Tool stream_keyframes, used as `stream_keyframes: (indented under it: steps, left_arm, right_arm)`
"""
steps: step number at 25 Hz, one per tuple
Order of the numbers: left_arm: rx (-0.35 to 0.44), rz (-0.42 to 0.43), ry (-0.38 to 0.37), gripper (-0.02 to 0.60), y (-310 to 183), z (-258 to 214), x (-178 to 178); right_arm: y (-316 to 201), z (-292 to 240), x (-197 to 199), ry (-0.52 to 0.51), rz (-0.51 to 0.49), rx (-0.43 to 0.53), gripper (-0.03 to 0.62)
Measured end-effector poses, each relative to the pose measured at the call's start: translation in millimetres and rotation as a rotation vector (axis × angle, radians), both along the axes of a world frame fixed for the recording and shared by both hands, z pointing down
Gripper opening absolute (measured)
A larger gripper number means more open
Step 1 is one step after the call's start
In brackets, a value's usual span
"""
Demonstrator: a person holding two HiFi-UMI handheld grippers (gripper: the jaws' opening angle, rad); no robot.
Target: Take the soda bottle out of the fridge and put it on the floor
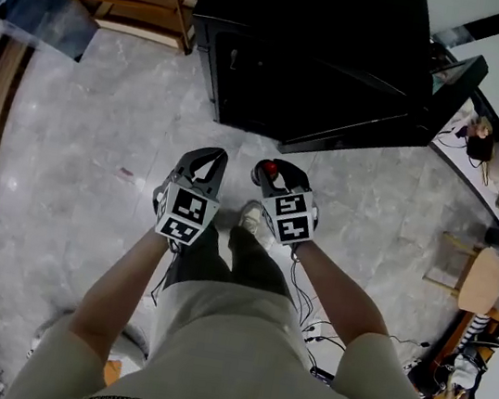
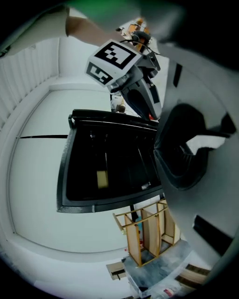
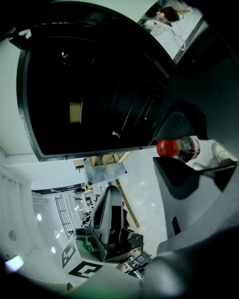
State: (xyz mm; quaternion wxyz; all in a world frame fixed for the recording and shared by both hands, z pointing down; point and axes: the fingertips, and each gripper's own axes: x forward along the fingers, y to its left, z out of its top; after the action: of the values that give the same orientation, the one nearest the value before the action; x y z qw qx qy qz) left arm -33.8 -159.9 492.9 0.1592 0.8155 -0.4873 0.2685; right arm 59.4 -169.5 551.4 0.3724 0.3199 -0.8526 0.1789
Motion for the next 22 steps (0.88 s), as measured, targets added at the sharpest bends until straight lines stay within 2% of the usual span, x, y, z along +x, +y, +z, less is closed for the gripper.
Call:
stream_keyframes:
  steps: [3, 10, 15, 22]
  left_arm:
    - [-0.068, -0.025, 0.012, 0.006, 12, 35, -4]
    - [-0.168, -0.062, 0.004, 0.006, 32, 120, -19]
    - [-0.237, -0.088, -0.020, 0.006, 65, 200, -43]
    - [-0.297, -0.164, -0.011, 0.006, 90, 309, -81]
  right_arm:
    - [13, 41, -6, 0.026, -0.013, -0.048, 0.097]
    - [28, 130, -26, 0.068, -0.029, -0.143, 0.097]
    - [45, 205, -50, 0.106, -0.067, -0.136, 0.097]
    - [52, 302, -75, 0.133, -0.053, -0.130, 0.097]
